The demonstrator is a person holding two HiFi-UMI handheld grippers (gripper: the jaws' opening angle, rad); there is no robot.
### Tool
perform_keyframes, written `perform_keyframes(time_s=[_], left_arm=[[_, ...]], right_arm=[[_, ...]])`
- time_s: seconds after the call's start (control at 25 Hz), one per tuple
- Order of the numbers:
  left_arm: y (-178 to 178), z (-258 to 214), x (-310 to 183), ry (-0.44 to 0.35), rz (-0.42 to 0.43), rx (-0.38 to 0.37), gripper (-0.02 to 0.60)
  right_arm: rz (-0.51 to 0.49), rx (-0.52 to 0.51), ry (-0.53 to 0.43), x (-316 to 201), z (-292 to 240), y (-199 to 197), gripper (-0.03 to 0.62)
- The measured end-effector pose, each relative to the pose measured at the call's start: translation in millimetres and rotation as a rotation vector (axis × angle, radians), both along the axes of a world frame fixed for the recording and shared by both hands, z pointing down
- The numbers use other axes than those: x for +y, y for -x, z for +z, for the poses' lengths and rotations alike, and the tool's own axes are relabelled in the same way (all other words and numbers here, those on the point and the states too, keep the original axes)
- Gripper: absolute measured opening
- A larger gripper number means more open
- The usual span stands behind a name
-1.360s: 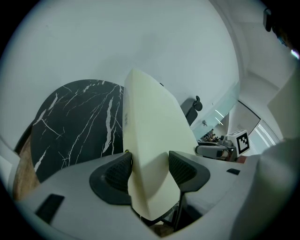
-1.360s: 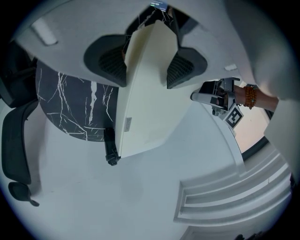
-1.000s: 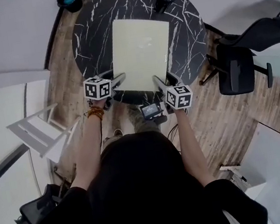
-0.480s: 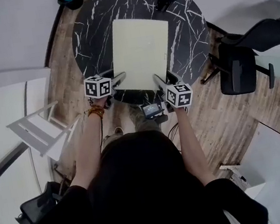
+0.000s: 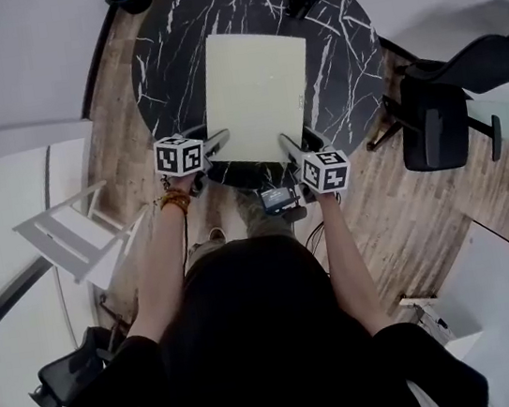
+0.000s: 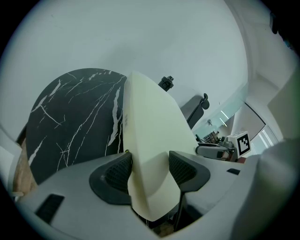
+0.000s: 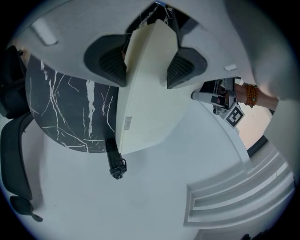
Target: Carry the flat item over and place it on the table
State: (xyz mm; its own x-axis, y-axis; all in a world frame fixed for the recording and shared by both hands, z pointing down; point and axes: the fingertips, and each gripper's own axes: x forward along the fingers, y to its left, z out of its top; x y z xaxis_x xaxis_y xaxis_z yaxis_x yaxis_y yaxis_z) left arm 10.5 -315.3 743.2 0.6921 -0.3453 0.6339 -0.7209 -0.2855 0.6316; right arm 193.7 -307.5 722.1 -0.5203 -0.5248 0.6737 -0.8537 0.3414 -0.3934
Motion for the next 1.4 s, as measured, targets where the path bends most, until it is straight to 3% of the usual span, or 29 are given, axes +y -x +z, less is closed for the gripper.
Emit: perform_keyframes(time_s=[0.28,1.4], left_arm=[[-0.2,5.3,-1.7,0.020,-0.005,0.016,0.252],[0.0,28.6,-1.5,0.069,-0.045,-0.048,0.268]], right_arm=[[-0.002,-0.004,0.017,-3.2,7.4,0.4,0.268],[0.034,0.010,0.076,0.3,30.8,-4.9,0.270]])
